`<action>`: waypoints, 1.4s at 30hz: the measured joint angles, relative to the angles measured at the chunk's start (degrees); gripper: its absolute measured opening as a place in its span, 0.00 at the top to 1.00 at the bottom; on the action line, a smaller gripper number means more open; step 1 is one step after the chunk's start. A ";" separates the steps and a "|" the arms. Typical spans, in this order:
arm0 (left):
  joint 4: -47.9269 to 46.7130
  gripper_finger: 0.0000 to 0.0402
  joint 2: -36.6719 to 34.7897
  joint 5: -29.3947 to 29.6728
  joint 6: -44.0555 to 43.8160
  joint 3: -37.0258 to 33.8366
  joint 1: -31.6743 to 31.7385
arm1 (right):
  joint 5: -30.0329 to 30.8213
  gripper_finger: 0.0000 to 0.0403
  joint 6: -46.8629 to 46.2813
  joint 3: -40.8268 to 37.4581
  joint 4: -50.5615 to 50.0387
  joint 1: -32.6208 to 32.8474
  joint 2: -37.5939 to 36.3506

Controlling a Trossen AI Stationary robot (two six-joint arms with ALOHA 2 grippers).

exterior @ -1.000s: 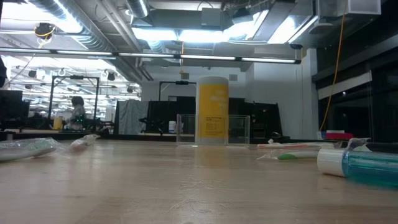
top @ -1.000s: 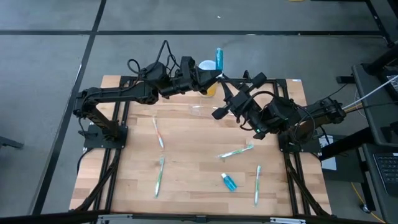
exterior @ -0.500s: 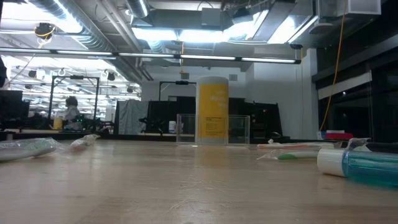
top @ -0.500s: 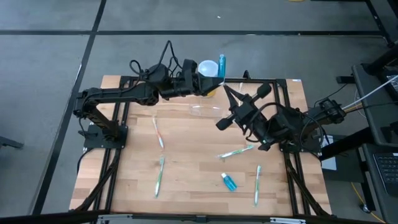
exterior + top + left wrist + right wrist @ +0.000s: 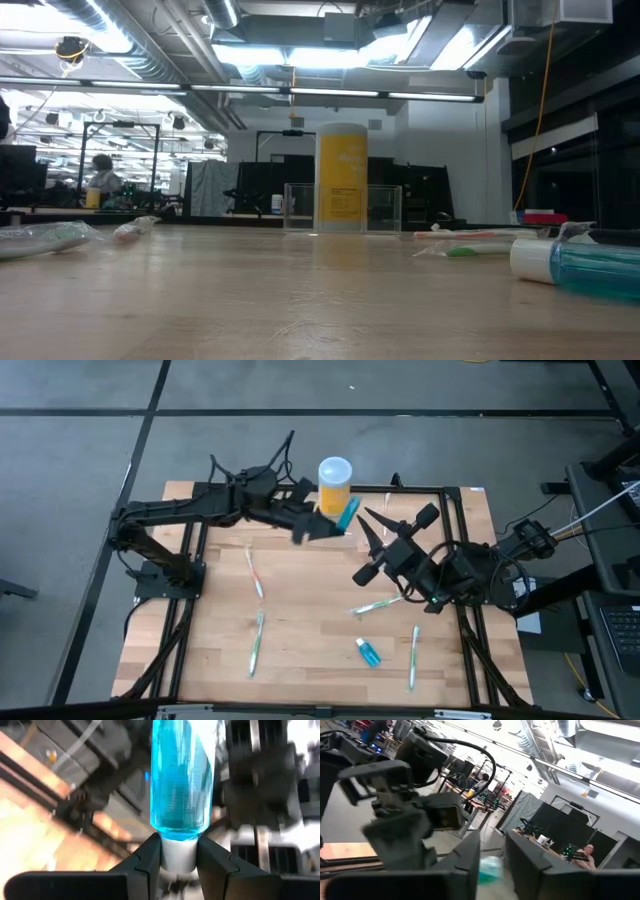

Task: Pick & Place toothbrushing station
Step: Put the top blue mouthwash into the transparent organizer

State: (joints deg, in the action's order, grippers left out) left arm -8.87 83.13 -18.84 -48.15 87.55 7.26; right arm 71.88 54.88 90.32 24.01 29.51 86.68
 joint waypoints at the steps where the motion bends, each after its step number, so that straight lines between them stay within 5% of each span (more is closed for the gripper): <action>1: -2.32 0.77 -0.84 -2.27 1.79 0.00 0.23 | 0.14 0.72 -0.38 0.00 0.01 0.34 -0.12; 12: -8.03 0.77 -3.25 -39.72 7.52 0.00 1.85 | -0.52 0.37 -15.45 0.04 0.02 1.08 -0.40; 26: -7.87 0.77 0.81 -39.20 8.02 0.00 -1.45 | -0.88 0.47 -23.20 0.04 -2.11 1.08 0.41; 35: 2.92 0.77 2.39 -40.70 0.98 0.07 -1.66 | -2.68 0.47 -30.74 0.02 -8.26 0.59 0.41; 42: -2.23 0.77 3.15 -40.64 4.26 0.02 -3.54 | 0.98 0.47 -25.18 0.02 -2.89 0.53 0.41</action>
State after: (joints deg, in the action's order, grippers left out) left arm -11.10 86.28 -59.48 -43.88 87.57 3.72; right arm 72.86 29.69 90.35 21.12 30.04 87.09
